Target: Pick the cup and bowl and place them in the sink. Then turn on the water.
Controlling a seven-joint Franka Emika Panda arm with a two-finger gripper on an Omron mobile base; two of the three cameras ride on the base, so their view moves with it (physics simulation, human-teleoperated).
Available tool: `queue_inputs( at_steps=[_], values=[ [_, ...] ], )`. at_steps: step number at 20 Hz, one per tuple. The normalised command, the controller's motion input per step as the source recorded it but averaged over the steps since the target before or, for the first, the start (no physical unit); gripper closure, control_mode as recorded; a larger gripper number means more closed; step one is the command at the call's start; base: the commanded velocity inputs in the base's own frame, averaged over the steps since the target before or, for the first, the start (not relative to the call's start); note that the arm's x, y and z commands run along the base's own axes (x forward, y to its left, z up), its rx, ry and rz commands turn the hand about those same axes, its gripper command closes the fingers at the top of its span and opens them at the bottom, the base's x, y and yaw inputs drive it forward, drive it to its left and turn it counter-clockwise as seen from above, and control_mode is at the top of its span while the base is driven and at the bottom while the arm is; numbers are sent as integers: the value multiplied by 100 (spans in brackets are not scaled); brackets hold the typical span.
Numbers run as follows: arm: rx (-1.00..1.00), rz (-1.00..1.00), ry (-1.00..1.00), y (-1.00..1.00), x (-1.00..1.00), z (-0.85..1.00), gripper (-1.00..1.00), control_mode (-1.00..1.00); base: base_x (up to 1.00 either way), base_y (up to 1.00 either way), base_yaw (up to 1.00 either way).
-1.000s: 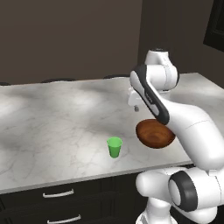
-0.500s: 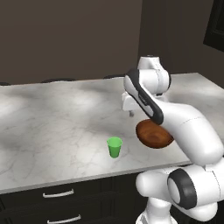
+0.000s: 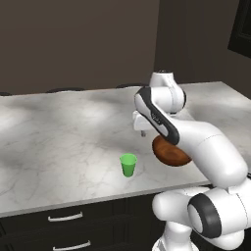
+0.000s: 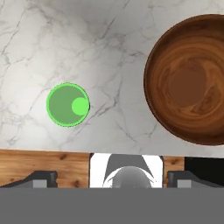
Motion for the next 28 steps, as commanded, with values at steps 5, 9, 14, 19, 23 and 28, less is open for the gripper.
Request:
queue_inputs(
  at_steps=[5,9,14,19,23,28],
  values=[
    [0,0,0,13,14,-12,-100,-100,0,0,0],
    [0,0,0,9,16,-3,-100,-100,0,0,0],
    [0,0,0,5,7,-3,-100,-100,0,0,0],
    [0,0,0,9,0,-15,-100,-100,0,0,0],
    [0,0,0,8,0,-25,-100,-100,0,0,0],
    [0,0,0,9,0,-24,-100,-100,0,0,0]
  ],
)
